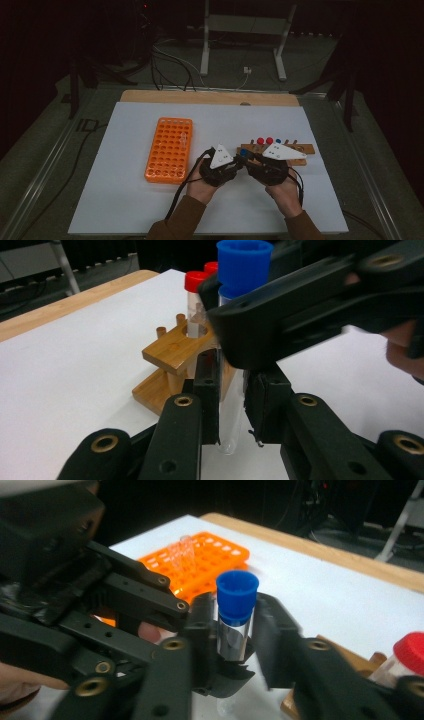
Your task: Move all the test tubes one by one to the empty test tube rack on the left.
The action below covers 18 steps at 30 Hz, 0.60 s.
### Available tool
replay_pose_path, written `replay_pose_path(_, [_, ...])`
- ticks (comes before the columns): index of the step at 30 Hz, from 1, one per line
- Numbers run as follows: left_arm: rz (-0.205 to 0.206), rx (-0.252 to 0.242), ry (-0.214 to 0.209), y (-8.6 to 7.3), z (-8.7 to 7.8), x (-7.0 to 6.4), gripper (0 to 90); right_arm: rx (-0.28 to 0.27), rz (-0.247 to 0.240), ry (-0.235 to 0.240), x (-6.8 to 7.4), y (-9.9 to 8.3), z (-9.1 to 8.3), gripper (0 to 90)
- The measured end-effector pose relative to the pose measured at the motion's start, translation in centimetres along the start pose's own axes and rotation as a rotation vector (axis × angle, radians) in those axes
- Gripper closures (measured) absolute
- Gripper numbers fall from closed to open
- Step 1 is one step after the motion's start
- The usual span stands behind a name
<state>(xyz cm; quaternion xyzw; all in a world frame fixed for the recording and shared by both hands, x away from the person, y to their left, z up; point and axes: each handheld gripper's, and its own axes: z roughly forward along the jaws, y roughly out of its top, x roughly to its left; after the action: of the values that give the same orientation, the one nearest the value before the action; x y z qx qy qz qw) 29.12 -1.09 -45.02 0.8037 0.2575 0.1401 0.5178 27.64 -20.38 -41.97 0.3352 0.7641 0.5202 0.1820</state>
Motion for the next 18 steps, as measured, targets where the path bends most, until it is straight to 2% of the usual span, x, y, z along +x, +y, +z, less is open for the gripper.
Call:
replay_pose_path(6, [-0.015, -0.002, 0.029, 0.0, -0.5, 0.7, 77.3, -0.059, 0.024, -0.002, -0.3, 0.5, -0.8, 35.8])
replay_pose_path(10, [-0.03, -0.007, 0.051, 0.0, -1.0, 1.3, 77.3, -0.081, 0.023, -0.053, -0.5, 0.6, -1.2, 19.7])
replay_pose_path(18, [-0.06, -0.018, 0.102, -0.3, -2.2, 3.0, 77.2, -0.1, 0.042, -0.072, -1.3, 0.7, -2.0, 8.7])
